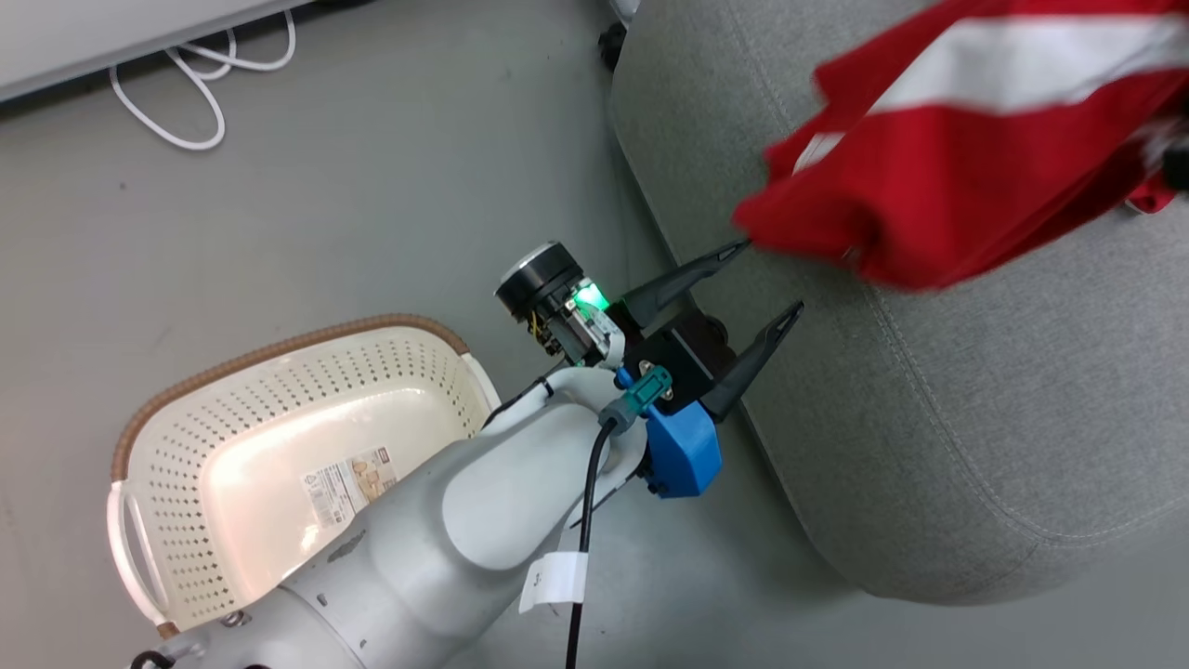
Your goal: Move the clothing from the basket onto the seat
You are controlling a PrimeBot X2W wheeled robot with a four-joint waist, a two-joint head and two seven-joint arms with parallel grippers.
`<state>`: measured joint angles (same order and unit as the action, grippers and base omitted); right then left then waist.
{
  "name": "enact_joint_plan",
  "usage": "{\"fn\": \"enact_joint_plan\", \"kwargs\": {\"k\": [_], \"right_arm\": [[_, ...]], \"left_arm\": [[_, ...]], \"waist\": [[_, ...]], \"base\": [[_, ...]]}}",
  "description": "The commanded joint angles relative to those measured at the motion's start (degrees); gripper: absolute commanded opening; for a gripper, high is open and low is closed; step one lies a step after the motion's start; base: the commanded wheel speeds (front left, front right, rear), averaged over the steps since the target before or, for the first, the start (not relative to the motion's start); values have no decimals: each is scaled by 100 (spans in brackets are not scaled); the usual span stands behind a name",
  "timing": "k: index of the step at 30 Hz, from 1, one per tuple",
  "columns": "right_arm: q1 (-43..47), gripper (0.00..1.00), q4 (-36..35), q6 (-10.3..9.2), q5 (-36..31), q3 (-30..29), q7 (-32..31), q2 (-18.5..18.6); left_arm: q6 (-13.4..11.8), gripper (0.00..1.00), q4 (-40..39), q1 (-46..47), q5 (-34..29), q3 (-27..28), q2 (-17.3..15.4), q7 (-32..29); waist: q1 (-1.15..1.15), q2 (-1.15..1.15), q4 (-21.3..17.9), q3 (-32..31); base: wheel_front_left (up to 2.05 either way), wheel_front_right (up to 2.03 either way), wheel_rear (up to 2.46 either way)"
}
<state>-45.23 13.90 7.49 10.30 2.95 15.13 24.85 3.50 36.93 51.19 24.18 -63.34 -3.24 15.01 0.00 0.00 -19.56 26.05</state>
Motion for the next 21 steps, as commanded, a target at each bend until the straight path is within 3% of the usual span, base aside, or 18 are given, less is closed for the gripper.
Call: {"fn": "enact_joint_plan", "kwargs": {"k": [1,5,12,17,21], "right_arm": [[-286,0,42,1,37,-127,2,133],[-1071,0,208,1,-10,-520,0,495],[-2205,0,942,0,3,-1174,0,1511],[-2354,0,1566,1,-137,-1765,0,2035],[-2057,0,1968,1,-273,-2107,0,2158]], "left_arm": [[-31,100,4,135,-26,18,-32,21],[-34,100,14,283,-111,-25,-83,-2],[-58,100,-54,643,-248,-77,-178,-114],[-89,100,-147,879,-330,-105,-238,-174],[-112,100,-218,1018,-398,-128,-307,-216]], "waist": [[0,0,5,144],[0,0,14,444],[0,0,19,1075],[0,0,36,1460],[0,0,18,1693]], "base": [[0,0,0],[0,0,0],[0,0,0],[0,0,0],[0,0,0]]}}
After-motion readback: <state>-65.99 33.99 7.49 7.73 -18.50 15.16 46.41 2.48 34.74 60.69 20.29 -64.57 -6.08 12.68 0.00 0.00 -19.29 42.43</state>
